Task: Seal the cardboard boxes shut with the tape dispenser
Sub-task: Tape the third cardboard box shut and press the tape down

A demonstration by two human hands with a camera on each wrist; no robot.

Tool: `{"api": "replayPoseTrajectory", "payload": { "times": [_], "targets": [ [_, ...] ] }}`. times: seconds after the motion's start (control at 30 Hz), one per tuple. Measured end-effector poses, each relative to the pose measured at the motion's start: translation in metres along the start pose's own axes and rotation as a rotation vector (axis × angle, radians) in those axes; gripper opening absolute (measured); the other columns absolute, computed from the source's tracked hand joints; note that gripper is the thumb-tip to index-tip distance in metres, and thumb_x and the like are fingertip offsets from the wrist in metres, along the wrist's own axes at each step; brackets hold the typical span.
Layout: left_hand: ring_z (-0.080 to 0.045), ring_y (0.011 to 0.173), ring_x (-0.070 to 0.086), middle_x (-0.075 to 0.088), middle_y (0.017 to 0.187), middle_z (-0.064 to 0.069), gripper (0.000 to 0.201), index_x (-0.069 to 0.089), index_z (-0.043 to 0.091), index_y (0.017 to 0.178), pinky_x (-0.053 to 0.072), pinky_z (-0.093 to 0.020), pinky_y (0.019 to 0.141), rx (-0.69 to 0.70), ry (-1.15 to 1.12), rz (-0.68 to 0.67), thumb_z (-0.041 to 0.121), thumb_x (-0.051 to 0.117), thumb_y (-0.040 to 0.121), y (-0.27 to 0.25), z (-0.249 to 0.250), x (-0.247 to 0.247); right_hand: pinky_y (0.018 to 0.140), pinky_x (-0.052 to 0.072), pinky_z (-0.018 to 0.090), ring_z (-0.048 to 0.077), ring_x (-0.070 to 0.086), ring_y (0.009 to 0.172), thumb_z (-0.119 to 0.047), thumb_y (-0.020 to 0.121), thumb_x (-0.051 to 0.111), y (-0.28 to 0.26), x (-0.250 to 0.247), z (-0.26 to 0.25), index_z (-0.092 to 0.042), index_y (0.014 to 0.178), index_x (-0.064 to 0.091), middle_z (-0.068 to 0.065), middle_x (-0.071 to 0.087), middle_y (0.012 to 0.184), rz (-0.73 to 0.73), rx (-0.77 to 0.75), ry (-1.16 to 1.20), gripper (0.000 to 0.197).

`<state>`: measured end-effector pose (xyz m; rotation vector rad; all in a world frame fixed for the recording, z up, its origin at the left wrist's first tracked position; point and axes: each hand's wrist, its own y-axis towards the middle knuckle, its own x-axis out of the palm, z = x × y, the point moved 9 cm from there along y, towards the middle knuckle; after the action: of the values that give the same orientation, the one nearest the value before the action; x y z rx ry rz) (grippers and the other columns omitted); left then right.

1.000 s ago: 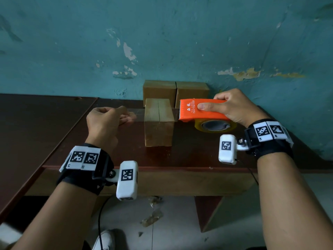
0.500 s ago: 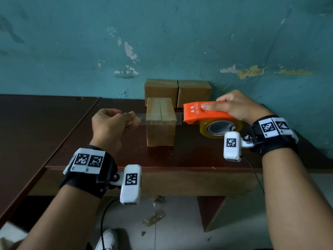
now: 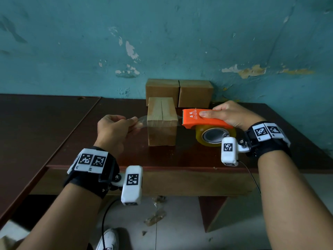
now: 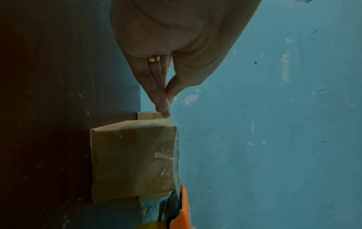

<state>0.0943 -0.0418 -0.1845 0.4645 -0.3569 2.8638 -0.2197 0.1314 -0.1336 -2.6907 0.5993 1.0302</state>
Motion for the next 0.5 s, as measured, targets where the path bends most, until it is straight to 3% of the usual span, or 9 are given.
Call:
{"api": "replayPoseTrajectory", "payload": {
  "times": [0.07, 0.13, 0.27, 0.4, 0.5],
  "targets": [
    [-0.023, 0.079, 0.081, 0.079, 0.094, -0.021, 0.040, 0.059, 0.005, 0.120, 0.067, -0.034, 0.073, -0.010, 0.022, 0.008, -0.001, 0.082, 0.088, 0.000, -0.003, 0.000, 0.092, 0.059, 0.049, 0.043, 0.075, 0.095, -0.090, 0.053, 0.078, 0.001, 0.004, 0.002, -0.007, 0.099, 0.082, 0.020, 0.079, 0.094, -0.009, 0.005, 0.002, 0.095],
    [-0.023, 0.080, 0.081, 0.079, 0.097, -0.022, 0.039, 0.059, 0.006, 0.119, 0.067, -0.037, 0.079, -0.020, 0.024, 0.006, 0.000, 0.083, 0.088, 0.000, -0.007, 0.001, 0.093, 0.059, 0.048, 0.041, 0.076, 0.095, -0.088, 0.054, 0.078, 0.001, 0.005, 0.002, -0.008, 0.100, 0.083, 0.018, 0.080, 0.094, -0.012, 0.007, 0.016, 0.093],
    [-0.021, 0.076, 0.081, 0.080, 0.079, -0.015, 0.039, 0.060, 0.006, 0.120, 0.067, -0.036, 0.076, -0.049, 0.022, 0.002, 0.001, 0.083, 0.088, -0.001, -0.016, 0.004, 0.086, 0.057, 0.038, 0.036, 0.078, 0.090, -0.076, 0.064, 0.081, -0.001, 0.006, 0.002, -0.010, 0.101, 0.083, 0.016, 0.081, 0.094, -0.013, 0.016, 0.054, 0.075],
    [-0.022, 0.078, 0.081, 0.081, 0.086, -0.014, 0.038, 0.059, 0.010, 0.118, 0.067, -0.036, 0.075, -0.009, 0.102, 0.027, 0.005, 0.084, 0.089, -0.005, -0.014, 0.004, 0.088, 0.059, 0.038, 0.031, 0.079, 0.085, -0.072, 0.063, 0.080, 0.000, 0.008, 0.004, -0.014, 0.101, 0.083, 0.011, 0.082, 0.092, -0.021, 0.031, 0.083, 0.069],
    [-0.017, 0.071, 0.080, 0.080, 0.089, -0.009, 0.036, 0.059, 0.015, 0.115, 0.066, -0.034, 0.070, 0.137, 0.325, 0.060, 0.014, 0.085, 0.090, -0.013, -0.005, 0.004, 0.092, 0.059, 0.043, 0.028, 0.077, 0.079, -0.078, 0.060, 0.085, 0.003, 0.009, 0.004, -0.013, 0.095, 0.084, 0.012, 0.082, 0.090, -0.029, 0.016, 0.091, 0.074]
  ]
}}
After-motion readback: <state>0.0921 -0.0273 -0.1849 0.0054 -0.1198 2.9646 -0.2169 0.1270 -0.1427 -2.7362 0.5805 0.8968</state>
